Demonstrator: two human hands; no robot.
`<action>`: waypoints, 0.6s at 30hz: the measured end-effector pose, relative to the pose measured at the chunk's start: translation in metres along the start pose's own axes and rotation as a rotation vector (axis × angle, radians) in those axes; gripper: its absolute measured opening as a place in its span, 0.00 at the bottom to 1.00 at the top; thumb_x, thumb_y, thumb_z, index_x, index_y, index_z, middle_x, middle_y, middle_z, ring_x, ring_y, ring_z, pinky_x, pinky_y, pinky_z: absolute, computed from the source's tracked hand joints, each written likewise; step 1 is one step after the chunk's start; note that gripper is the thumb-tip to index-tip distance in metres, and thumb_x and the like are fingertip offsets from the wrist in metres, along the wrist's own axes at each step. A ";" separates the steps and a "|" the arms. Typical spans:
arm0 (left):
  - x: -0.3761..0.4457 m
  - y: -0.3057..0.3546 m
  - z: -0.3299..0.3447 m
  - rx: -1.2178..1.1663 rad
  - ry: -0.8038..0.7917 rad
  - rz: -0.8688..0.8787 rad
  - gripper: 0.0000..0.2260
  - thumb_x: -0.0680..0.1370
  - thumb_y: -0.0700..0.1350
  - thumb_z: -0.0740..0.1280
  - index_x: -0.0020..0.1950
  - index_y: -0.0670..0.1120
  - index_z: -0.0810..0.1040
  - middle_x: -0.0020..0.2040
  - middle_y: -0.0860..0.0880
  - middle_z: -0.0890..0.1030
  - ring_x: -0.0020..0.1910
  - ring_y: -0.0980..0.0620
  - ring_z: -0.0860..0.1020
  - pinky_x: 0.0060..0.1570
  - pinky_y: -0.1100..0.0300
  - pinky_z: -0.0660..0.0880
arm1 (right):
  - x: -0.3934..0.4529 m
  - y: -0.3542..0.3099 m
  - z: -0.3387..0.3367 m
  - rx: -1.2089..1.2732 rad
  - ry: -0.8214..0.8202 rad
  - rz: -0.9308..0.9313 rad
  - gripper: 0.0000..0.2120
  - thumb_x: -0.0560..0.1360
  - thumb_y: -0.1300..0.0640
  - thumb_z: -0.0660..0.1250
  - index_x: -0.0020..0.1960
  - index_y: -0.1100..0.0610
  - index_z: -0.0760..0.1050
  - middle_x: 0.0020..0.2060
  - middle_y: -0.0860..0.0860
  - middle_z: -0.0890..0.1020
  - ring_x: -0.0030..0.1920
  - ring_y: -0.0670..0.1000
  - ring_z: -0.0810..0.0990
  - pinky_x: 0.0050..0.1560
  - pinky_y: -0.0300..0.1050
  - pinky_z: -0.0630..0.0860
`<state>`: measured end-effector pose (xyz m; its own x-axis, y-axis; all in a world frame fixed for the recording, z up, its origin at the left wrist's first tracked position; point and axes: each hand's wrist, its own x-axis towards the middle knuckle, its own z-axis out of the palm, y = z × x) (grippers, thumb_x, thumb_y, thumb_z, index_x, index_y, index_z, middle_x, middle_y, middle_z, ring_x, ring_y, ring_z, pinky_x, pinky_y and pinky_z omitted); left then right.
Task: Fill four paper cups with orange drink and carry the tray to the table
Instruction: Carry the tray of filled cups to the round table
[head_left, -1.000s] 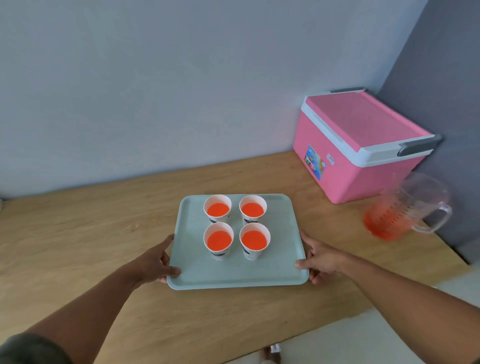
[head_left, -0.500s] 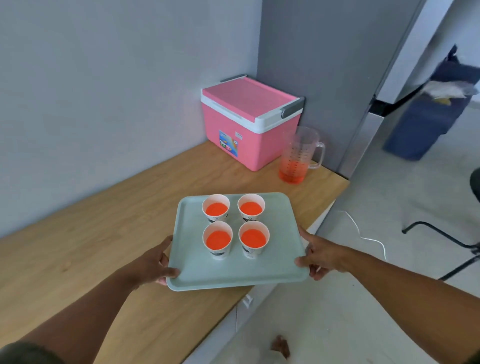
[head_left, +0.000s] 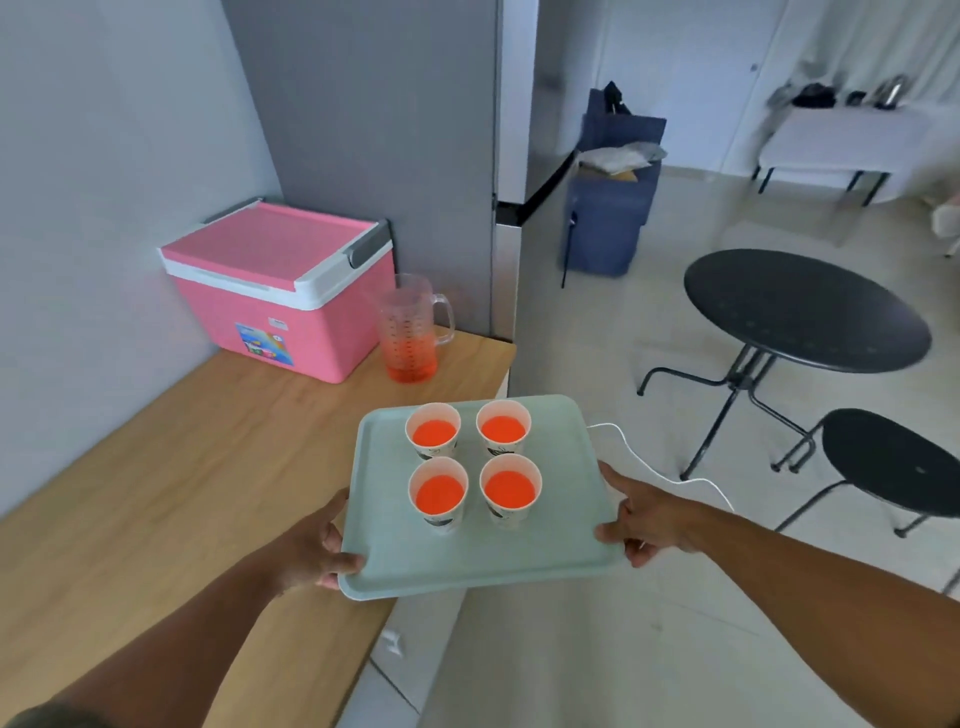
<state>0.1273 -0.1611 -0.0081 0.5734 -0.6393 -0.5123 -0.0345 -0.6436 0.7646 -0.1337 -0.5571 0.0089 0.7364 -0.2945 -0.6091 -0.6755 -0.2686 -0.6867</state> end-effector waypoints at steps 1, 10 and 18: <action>0.009 0.008 0.006 0.017 -0.027 0.009 0.50 0.73 0.35 0.78 0.83 0.56 0.50 0.48 0.37 0.81 0.45 0.46 0.87 0.43 0.52 0.84 | -0.006 0.009 -0.006 0.016 0.017 0.009 0.53 0.76 0.63 0.78 0.84 0.35 0.48 0.41 0.59 0.74 0.34 0.57 0.81 0.45 0.57 0.87; 0.082 0.104 0.088 0.152 -0.203 0.099 0.47 0.73 0.38 0.78 0.82 0.58 0.54 0.46 0.46 0.78 0.37 0.51 0.83 0.41 0.55 0.82 | -0.063 0.105 -0.077 0.112 0.190 0.138 0.55 0.76 0.62 0.79 0.86 0.39 0.44 0.40 0.59 0.78 0.35 0.58 0.82 0.52 0.64 0.86; 0.133 0.202 0.178 0.224 -0.275 0.120 0.45 0.73 0.38 0.78 0.81 0.58 0.57 0.48 0.43 0.73 0.41 0.47 0.80 0.38 0.59 0.81 | -0.103 0.173 -0.155 0.168 0.300 0.197 0.57 0.75 0.61 0.80 0.86 0.39 0.43 0.50 0.69 0.82 0.35 0.57 0.84 0.50 0.62 0.87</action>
<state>0.0509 -0.4507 0.0086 0.3138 -0.7856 -0.5333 -0.2840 -0.6136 0.7368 -0.3321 -0.7153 0.0142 0.5326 -0.5873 -0.6095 -0.7686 -0.0340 -0.6388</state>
